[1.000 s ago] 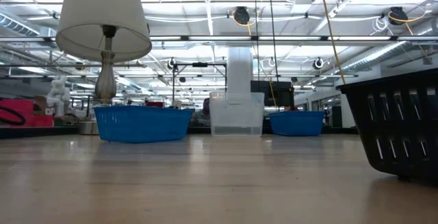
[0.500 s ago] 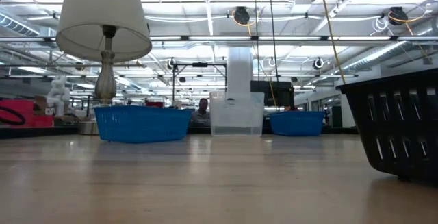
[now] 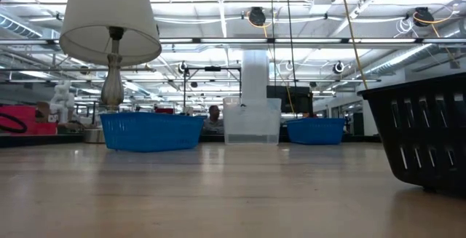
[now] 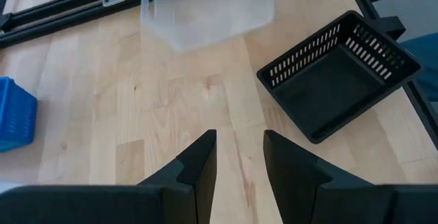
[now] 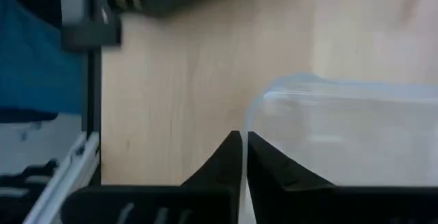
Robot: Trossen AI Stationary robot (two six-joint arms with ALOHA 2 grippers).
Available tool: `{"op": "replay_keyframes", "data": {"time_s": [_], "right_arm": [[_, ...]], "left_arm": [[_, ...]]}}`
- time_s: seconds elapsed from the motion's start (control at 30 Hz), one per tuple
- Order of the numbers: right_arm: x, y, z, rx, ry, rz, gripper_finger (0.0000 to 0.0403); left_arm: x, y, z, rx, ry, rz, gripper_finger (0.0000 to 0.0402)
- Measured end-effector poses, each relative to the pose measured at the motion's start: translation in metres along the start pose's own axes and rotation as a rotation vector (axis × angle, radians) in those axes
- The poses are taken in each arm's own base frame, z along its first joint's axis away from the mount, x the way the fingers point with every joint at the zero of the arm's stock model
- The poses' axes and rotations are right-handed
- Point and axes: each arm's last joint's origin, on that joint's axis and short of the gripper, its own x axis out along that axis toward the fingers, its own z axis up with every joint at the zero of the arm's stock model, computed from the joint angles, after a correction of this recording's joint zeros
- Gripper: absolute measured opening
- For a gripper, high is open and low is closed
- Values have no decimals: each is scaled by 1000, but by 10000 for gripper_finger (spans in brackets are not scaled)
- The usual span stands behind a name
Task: Stack baskets by color
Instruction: Stack the bottom transparent bin on the stacked transparent bins
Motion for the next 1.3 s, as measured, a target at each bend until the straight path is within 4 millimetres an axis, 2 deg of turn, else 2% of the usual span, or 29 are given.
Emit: {"op": "replay_keyframes", "data": {"time_s": [0.27,0.47,0.67,0.97,1.13,1.3], "right_arm": [[-38,5,35,-242,-204,-121,2],[-56,1,60,-433,-350,-267,1],[-53,-9,68,-760,-323,-440,1],[-39,-23,75,-1033,-221,-531,0],[-25,-26,75,-1277,-157,-464,0],[-15,-32,79,-1297,-147,-313,0]], "left_arm": [[0,0,-1,38,8,1,124],[0,1,0,52,5,46,124],[-16,-2,3,74,-19,125,124],[-59,-30,11,233,-120,198,124],[-73,-37,11,329,-119,310,125],[-76,-45,10,451,-111,298,125]]}}
